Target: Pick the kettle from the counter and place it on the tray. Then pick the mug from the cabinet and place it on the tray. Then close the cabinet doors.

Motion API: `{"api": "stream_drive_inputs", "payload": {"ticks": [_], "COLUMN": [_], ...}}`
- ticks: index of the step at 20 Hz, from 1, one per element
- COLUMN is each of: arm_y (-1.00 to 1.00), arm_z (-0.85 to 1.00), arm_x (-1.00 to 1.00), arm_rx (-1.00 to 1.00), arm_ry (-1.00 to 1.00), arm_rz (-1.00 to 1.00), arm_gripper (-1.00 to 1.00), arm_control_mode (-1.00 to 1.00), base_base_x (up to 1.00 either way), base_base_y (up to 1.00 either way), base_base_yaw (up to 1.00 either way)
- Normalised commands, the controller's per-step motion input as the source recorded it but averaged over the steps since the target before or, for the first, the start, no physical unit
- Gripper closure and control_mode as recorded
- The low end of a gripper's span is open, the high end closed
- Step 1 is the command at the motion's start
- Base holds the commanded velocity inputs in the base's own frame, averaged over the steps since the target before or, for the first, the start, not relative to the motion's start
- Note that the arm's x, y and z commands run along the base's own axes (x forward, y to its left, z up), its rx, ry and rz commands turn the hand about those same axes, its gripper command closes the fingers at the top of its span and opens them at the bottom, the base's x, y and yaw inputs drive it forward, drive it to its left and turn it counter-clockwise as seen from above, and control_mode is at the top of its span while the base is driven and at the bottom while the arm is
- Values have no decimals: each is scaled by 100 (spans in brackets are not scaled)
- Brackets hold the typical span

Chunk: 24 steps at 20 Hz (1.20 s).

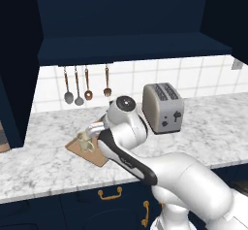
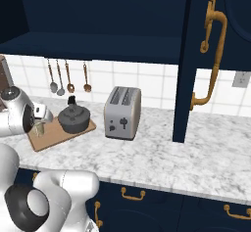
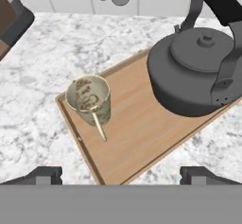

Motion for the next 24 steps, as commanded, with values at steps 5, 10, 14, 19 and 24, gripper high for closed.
{"api": "stream_drive_inputs", "payload": {"ticks": [5, 10, 14, 19, 24], "arm_y": [7, 23, 38, 52, 43], "arm_z": [0, 2, 1, 3, 52], "arm_x": [-28, -32, -41, -10, -21], "arm_rx": [0, -1, -5, -16, -13], "arm_ry": [0, 0, -12, -25, -11], "arm_rz": [10, 17, 11, -17, -11], "arm_gripper": [100, 100, 100, 100, 100], "arm_control_mode": [-100, -100, -100, -100, -100], "base_base_x": [0, 0, 0, 0, 0], "base_base_y": [0, 0, 0, 0, 0], "base_base_yaw": [0, 0, 0, 0, 0]}}
